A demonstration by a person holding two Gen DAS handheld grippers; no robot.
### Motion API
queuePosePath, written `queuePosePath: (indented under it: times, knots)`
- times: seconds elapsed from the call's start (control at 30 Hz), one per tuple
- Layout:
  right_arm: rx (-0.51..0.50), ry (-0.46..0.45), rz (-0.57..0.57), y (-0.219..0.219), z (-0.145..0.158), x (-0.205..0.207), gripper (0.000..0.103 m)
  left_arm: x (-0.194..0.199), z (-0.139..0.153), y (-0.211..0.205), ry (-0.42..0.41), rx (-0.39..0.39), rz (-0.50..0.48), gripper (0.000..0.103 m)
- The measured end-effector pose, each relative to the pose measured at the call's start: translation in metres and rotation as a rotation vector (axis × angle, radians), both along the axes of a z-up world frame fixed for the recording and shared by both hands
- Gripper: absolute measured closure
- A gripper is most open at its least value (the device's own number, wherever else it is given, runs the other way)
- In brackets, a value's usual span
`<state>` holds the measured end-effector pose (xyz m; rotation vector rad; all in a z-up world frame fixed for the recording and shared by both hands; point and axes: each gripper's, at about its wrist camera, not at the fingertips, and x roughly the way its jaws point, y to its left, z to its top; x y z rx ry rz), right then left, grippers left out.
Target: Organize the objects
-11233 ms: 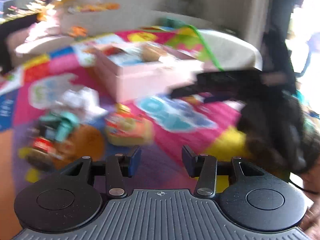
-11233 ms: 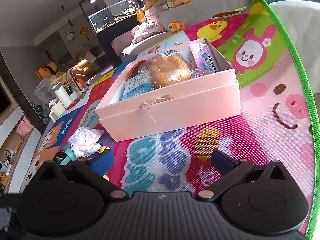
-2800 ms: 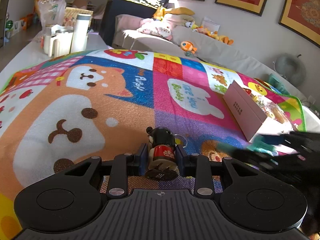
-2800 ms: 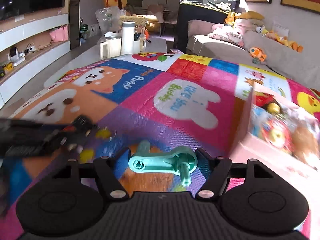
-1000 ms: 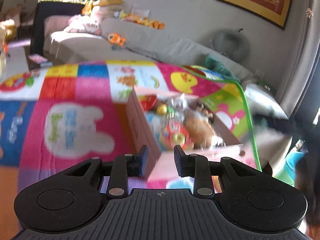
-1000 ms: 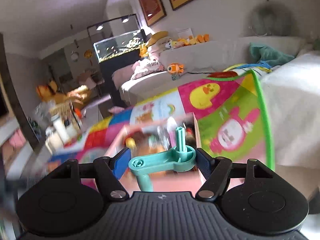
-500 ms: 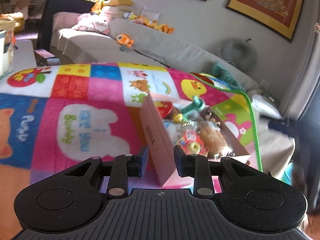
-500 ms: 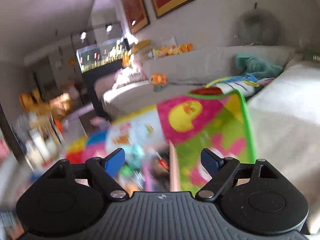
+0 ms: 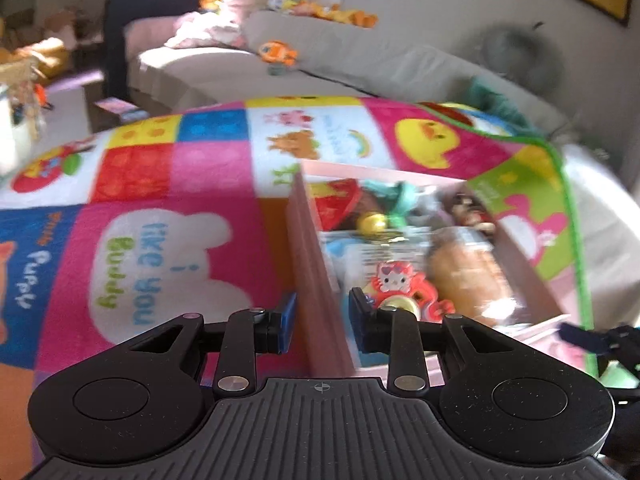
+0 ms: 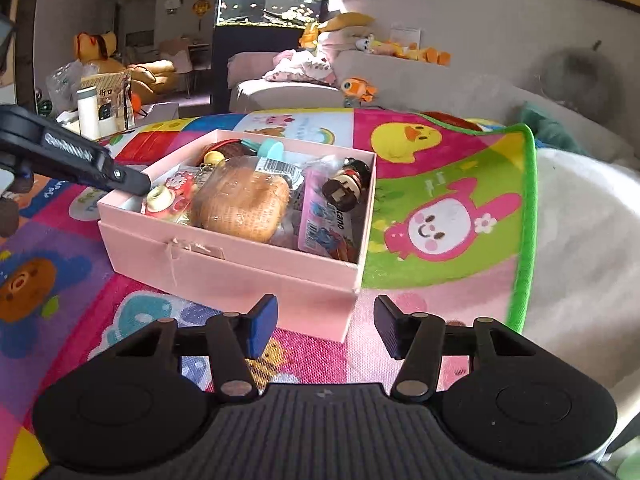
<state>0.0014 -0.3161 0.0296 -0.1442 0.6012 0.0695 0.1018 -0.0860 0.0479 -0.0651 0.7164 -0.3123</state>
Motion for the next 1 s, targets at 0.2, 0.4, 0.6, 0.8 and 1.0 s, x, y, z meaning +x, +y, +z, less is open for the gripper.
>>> queuePosePath:
  times: [0.2, 0.4, 0.6, 0.8, 1.0]
  knots:
    - [-0.018, -0.009, 0.021, 0.014, 0.002, 0.007, 0.049, 0.002, 0.0, 0.014, -0.009, 0.092, 0.071, 0.026]
    - [-0.013, 0.001, 0.063, 0.043, 0.004, 0.025, 0.049, 0.007, -0.002, 0.052, -0.014, 0.098, 0.132, 0.022]
    - [-0.012, 0.005, 0.102, 0.086, 0.003, 0.047, 0.049, 0.019, -0.008, 0.104, -0.04, 0.08, 0.218, 0.005]
    - [-0.032, 0.0, 0.117, 0.118, 0.002, 0.062, 0.048, 0.024, -0.008, 0.132, -0.048, 0.048, 0.259, 0.005]
    - [-0.069, -0.012, 0.125, 0.129, 0.0, 0.065, 0.046, 0.024, -0.011, 0.139, -0.051, 0.02, 0.264, 0.005]
